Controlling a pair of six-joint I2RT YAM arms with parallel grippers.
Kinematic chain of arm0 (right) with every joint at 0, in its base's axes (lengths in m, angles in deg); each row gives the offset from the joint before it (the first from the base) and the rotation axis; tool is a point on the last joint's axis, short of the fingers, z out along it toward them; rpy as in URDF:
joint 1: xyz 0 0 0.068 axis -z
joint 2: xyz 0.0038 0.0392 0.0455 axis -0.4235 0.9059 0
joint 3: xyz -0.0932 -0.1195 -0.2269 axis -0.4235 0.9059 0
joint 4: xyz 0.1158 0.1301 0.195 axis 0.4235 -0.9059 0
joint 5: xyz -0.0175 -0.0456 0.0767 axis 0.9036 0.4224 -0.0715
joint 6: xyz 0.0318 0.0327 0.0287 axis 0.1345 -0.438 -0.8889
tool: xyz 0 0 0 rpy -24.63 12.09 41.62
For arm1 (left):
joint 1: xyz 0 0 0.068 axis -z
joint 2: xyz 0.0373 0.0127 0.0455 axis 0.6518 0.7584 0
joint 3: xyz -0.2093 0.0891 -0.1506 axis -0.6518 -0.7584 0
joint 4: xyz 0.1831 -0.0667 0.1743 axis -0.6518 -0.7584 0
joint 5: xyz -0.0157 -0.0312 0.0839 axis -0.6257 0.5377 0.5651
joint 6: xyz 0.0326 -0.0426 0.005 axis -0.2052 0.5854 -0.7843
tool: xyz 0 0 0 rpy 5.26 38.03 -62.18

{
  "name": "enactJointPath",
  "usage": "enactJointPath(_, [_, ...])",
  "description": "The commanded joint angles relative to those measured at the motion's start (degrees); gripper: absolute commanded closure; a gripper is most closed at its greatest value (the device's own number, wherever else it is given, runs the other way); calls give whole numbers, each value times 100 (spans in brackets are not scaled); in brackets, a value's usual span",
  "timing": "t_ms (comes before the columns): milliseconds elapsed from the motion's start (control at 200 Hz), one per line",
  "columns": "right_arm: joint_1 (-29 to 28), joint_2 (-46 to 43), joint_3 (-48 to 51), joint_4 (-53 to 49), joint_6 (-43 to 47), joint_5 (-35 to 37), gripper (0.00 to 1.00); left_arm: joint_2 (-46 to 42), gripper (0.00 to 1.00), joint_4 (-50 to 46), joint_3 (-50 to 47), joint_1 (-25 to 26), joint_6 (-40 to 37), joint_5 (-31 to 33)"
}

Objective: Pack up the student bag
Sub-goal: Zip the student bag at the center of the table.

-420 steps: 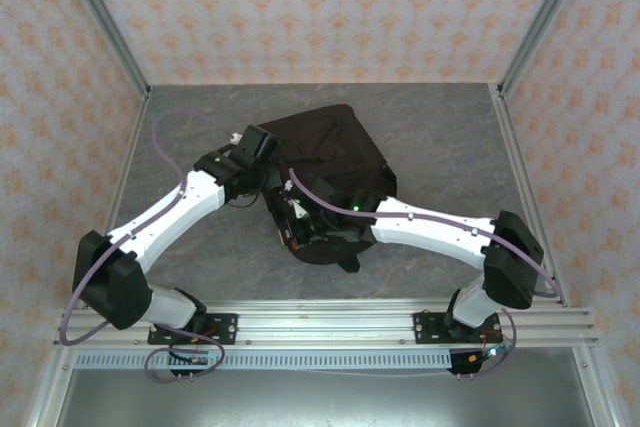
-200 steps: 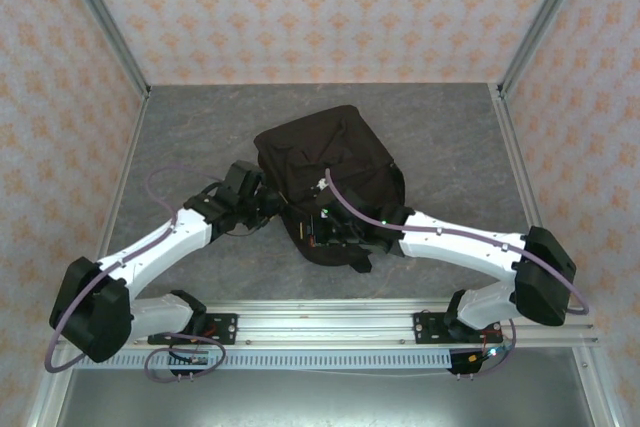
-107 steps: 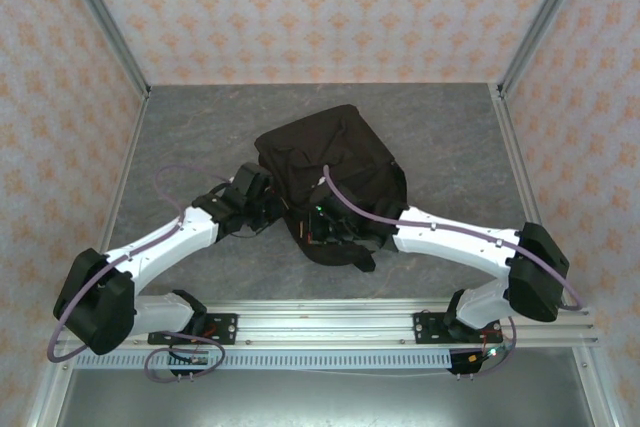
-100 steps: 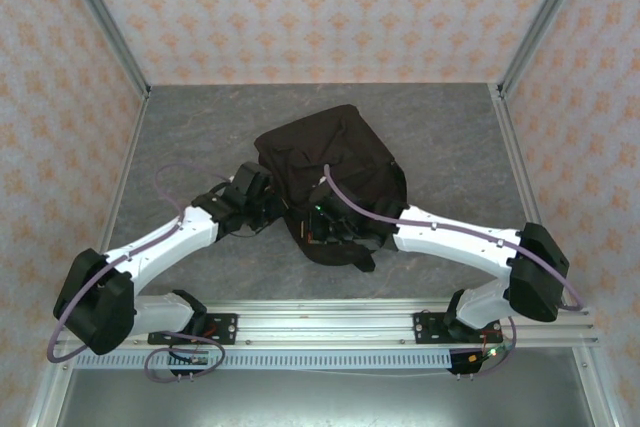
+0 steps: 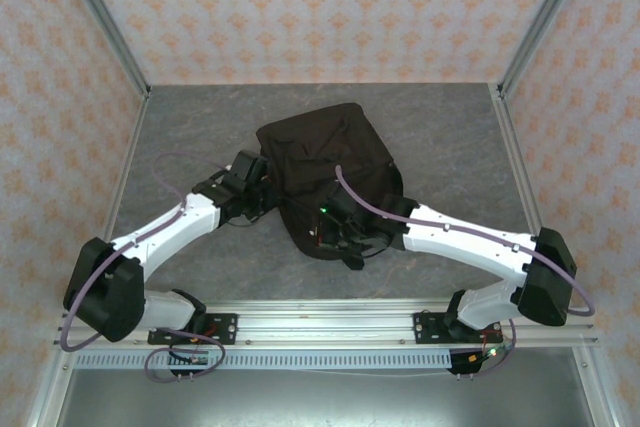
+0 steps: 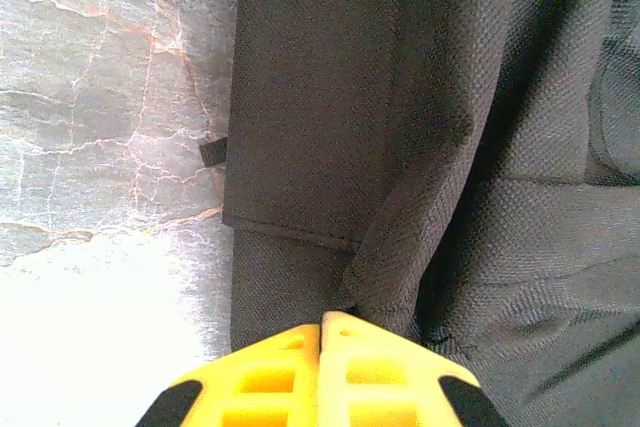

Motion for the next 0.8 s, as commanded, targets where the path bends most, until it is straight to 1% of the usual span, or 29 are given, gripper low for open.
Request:
enactJointPath(0, [-52,-190,-287,-1349,91,351,100,64,100,-14,184,-196,-205,584])
enactJointPath(95, [-37,-88,-520,-2040,291,768,100,19,100,-76,203,-250,-244,694])
enactJointPath(195, [-33,-13,-683,-2512,419,986,100,-69,100,-182,243,-308,-311,753])
enactJointPath(275, [-33,-100,-724,-2412,397,867,100,-197,100,-354,314,-304,-361,781])
enactJointPath(335, [-35,-174,-714,-2128,304,752,100,-306,100,-387,285,-279,-277,625])
enactJointPath(340, [-35,-177,-714,-2108,296,743,100,-314,99,-387,272,-274,-260,605])
enactJointPath(360, [-36,-175,-718,-2026,268,718,100,-343,92,-368,250,-252,-196,493])
enactJointPath(405, [-33,-140,-745,-1882,229,644,100,-412,69,-271,139,-174,3,209])
enactJointPath(430, [-28,-108,-757,-1824,206,606,100,-451,59,-200,51,-119,132,48])
enactJointPath(455, [-35,-69,-762,-1764,179,568,100,-513,53,-110,-30,-40,274,-75])
enactJointPath(490, [-31,-43,-743,-1663,142,521,100,-608,48,1,-157,89,468,-148])
enactJointPath(530, [-35,-22,-695,-1533,106,460,100,-731,48,139,-303,262,664,-183])
enactJointPath(611, [-20,-21,-618,-1331,46,411,100,-955,50,486,-584,535,1029,-249])
enactJointPath(791, [30,-53,-556,-1127,-15,368,100,-1144,51,996,-950,820,1555,-257])
